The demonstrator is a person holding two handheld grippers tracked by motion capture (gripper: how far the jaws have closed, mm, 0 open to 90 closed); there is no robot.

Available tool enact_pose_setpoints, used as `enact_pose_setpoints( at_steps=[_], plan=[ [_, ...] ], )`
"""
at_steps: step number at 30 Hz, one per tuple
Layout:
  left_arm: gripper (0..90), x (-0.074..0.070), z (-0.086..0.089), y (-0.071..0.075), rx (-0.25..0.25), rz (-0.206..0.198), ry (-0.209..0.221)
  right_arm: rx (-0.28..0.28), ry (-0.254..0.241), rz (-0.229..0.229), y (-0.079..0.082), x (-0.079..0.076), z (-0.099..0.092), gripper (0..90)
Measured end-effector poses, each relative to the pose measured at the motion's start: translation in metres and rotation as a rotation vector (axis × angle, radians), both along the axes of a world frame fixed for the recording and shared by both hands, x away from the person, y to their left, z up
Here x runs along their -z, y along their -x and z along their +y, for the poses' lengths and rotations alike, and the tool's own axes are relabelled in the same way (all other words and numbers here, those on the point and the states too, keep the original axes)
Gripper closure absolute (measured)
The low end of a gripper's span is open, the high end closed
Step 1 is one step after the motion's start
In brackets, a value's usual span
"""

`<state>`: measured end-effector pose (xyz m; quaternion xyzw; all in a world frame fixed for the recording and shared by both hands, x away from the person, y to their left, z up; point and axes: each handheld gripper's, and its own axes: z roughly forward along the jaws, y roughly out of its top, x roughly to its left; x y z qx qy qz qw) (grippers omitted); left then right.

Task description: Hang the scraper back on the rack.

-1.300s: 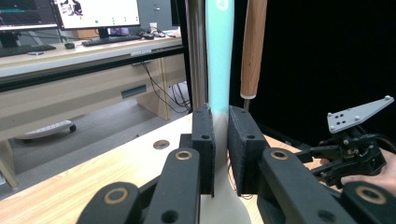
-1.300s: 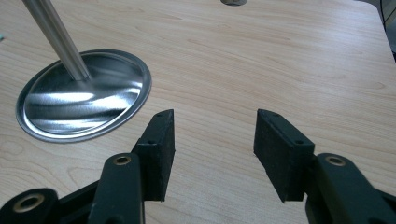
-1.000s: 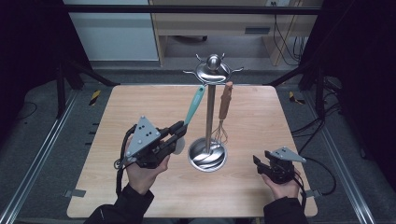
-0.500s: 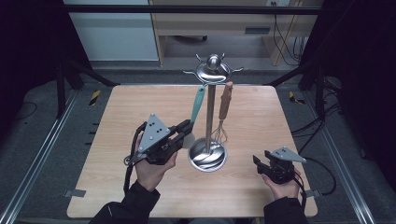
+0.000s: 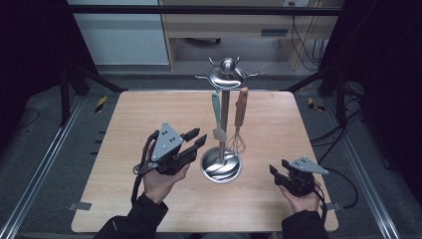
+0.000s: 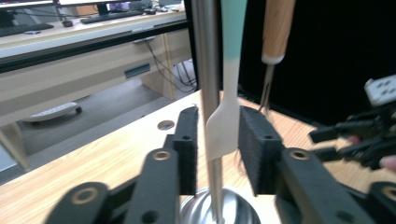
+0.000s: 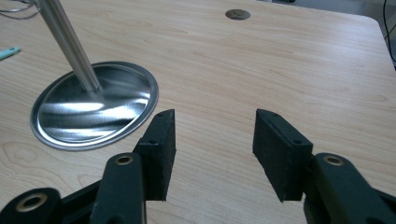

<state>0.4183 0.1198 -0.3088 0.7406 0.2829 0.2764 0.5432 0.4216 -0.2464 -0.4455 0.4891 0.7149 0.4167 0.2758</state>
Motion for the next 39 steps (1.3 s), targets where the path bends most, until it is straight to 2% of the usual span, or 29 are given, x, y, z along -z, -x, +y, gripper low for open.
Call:
enact_pose_setpoints(
  at_steps=[4, 6, 7, 9, 13, 15, 16, 20, 25, 32, 39],
  plan=[
    [59.2, 0.013, 0.020, -0.001, -0.019, 0.018, -0.027, -0.006, -0.013, -0.010, 0.001, -0.002, 0.000, 52.7],
    [54.1, 0.022, 0.031, -0.003, -0.025, 0.022, -0.058, -0.012, -0.007, -0.019, 0.002, -0.003, 0.000, 53.8],
    [53.0, 0.027, 0.038, -0.003, -0.034, 0.039, -0.080, -0.014, -0.012, -0.015, 0.002, -0.003, 0.001, 54.3],
    [52.8, 0.036, 0.050, -0.004, -0.034, 0.047, -0.096, -0.021, -0.005, -0.020, 0.002, -0.003, 0.002, 55.3],
    [52.5, 0.059, 0.075, -0.004, -0.028, 0.048, -0.088, -0.028, -0.007, -0.016, 0.003, -0.005, 0.004, 57.5],
    [51.5, 0.068, 0.086, -0.005, -0.016, 0.074, -0.076, -0.028, -0.011, -0.016, 0.004, -0.006, 0.004, 58.2],
    [51.6, 0.075, 0.092, -0.004, -0.017, 0.100, -0.083, -0.030, -0.010, -0.020, 0.004, -0.006, 0.003, 58.1],
    [51.6, 0.091, 0.105, 0.000, -0.044, 0.174, -0.136, -0.028, -0.030, -0.030, 0.005, -0.010, 0.002, 59.3],
    [50.8, 0.106, 0.121, 0.003, -0.101, 0.237, -0.154, -0.038, -0.044, -0.040, 0.006, -0.018, 0.003, 63.4],
    [45.5, 0.124, 0.138, 0.004, -0.164, 0.283, -0.151, -0.078, -0.070, -0.070, 0.009, -0.037, 0.010, 74.3],
    [44.9, 0.136, 0.151, 0.002, -0.238, 0.323, -0.135, -0.113, -0.109, -0.108, 0.012, -0.061, 0.015, 85.8]
  ],
)
